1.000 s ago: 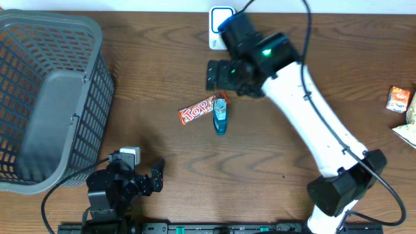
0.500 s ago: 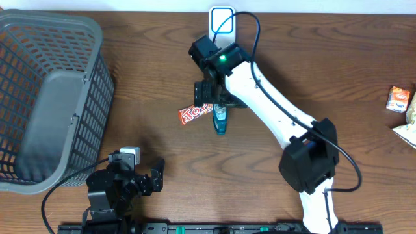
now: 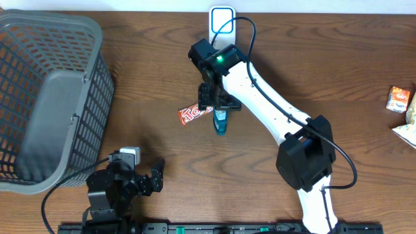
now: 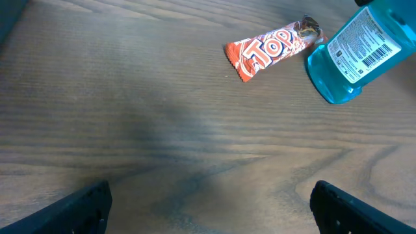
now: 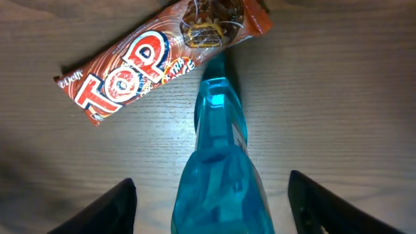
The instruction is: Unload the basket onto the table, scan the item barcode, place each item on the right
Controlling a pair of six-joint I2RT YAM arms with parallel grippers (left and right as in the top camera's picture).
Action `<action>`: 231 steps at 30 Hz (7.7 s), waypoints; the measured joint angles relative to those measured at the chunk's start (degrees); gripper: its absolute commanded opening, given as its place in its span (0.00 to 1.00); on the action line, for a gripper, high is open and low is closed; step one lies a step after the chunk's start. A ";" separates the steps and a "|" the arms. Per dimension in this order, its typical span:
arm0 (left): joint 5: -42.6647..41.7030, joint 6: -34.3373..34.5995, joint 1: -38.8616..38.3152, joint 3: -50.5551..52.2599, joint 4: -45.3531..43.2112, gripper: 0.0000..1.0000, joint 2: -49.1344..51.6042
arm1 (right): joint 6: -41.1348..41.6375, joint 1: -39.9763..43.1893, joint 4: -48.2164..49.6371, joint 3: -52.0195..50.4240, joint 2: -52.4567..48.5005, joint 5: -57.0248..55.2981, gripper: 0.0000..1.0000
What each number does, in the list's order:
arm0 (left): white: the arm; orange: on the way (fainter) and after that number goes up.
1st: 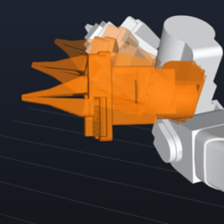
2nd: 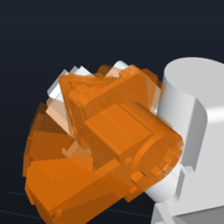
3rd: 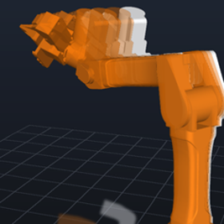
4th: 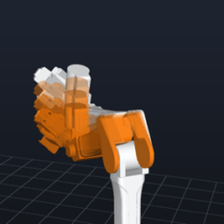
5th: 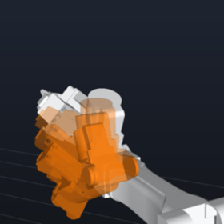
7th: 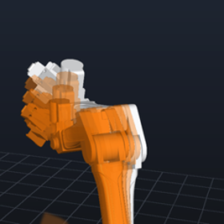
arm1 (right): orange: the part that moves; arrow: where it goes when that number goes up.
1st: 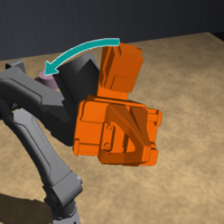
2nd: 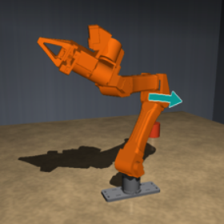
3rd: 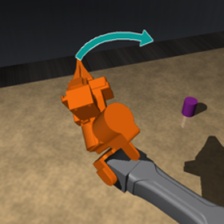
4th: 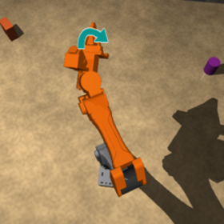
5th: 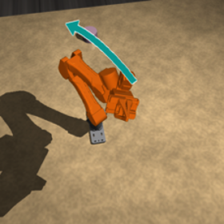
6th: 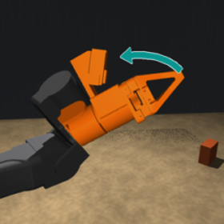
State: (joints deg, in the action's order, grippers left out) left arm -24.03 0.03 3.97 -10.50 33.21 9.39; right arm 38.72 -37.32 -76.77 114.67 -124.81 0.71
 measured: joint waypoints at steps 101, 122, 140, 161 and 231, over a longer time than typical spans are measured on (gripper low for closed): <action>0.00 0.00 0.00 0.00 0.00 0.98 0.00 | -33.97 16.81 -6.29 -1.97 24.74 7.63 0.15; 0.00 0.00 0.00 0.00 0.00 0.98 0.00 | -30.58 14.86 3.34 -5.01 9.33 4.63 0.31; 0.00 0.00 0.00 0.00 0.00 0.98 0.00 | -29.62 14.14 4.20 -4.96 9.40 2.51 0.85; 0.00 0.00 0.00 0.00 0.00 0.98 0.00 | -25.86 12.61 -13.29 -1.18 16.31 2.49 0.91; 0.00 0.00 0.00 0.00 0.00 0.98 0.00 | -1.11 -9.66 8.50 -40.52 6.67 -19.78 0.12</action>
State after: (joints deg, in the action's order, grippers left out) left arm -24.03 0.03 3.97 -10.50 33.21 9.39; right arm 37.60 -46.98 -68.27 74.15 -118.15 -19.07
